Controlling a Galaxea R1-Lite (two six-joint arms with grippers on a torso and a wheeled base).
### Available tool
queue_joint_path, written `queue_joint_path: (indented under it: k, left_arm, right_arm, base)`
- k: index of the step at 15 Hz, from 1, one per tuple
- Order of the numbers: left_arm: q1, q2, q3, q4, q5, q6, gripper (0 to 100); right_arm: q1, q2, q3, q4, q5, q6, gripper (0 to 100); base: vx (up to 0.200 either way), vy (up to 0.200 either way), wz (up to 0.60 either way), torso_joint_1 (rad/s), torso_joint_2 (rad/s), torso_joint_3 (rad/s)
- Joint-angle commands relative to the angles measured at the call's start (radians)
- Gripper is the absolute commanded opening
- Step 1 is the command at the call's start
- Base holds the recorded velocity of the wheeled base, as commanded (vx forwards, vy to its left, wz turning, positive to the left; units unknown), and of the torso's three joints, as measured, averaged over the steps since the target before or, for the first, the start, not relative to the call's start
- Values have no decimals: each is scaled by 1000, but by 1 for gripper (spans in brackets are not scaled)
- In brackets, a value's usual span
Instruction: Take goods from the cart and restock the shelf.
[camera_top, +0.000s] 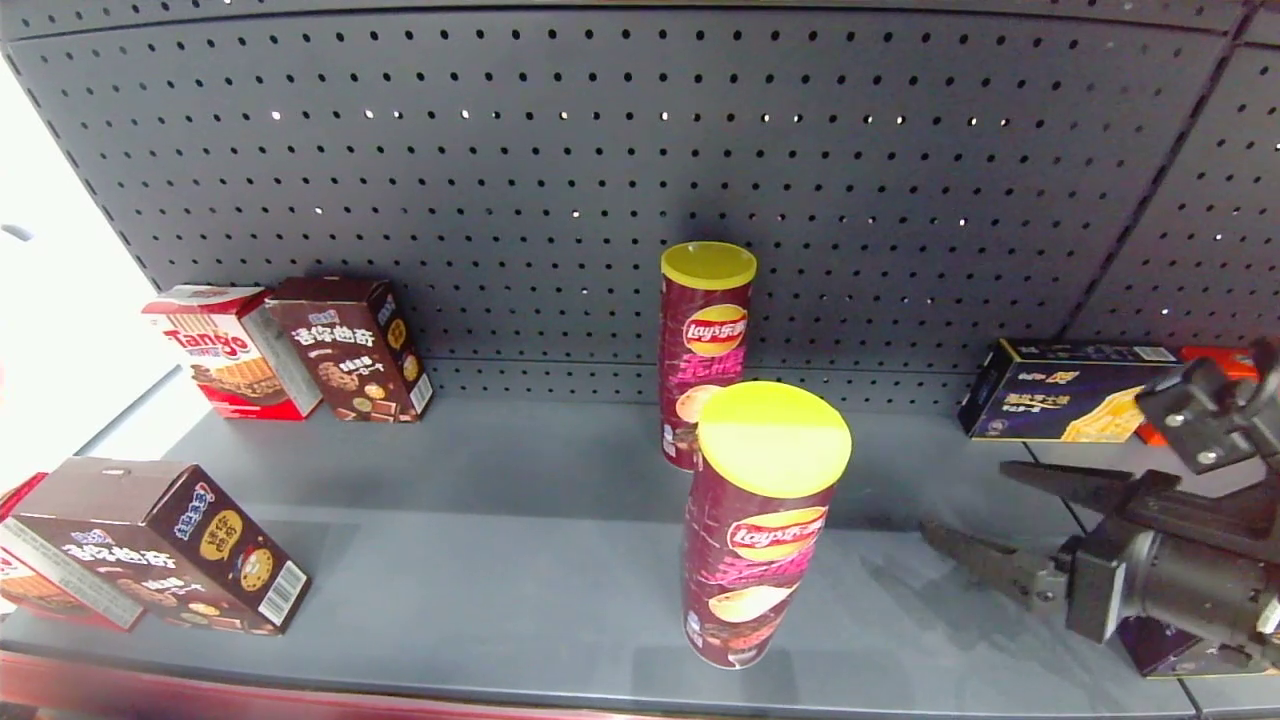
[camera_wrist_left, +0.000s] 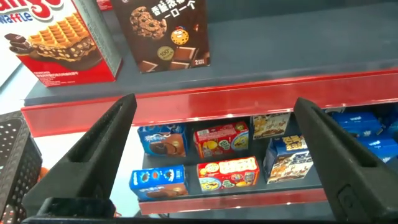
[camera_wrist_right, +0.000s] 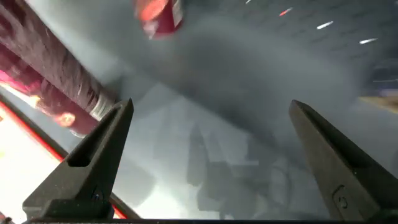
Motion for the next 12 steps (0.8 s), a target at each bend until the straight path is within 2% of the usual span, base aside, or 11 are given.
queue_joint_path:
  k: [1, 5, 12]
  left_arm:
    - [0, 2, -1, 0, 2, -6, 100]
    - [0, 2, -1, 1, 4, -8, 100]
    - [0, 2, -1, 1, 9, -12, 100]
  right_arm:
    - [43, 95, 12, -6, -1, -1, 100]
    - [86, 145, -2, -12, -1, -2, 100]
    - [98, 193, -17, -33, 0, -5, 100]
  base:
    - [0, 0, 0, 0, 0, 0]
    - [0, 0, 0, 0, 0, 0]
    - [0, 0, 0, 0, 0, 0]
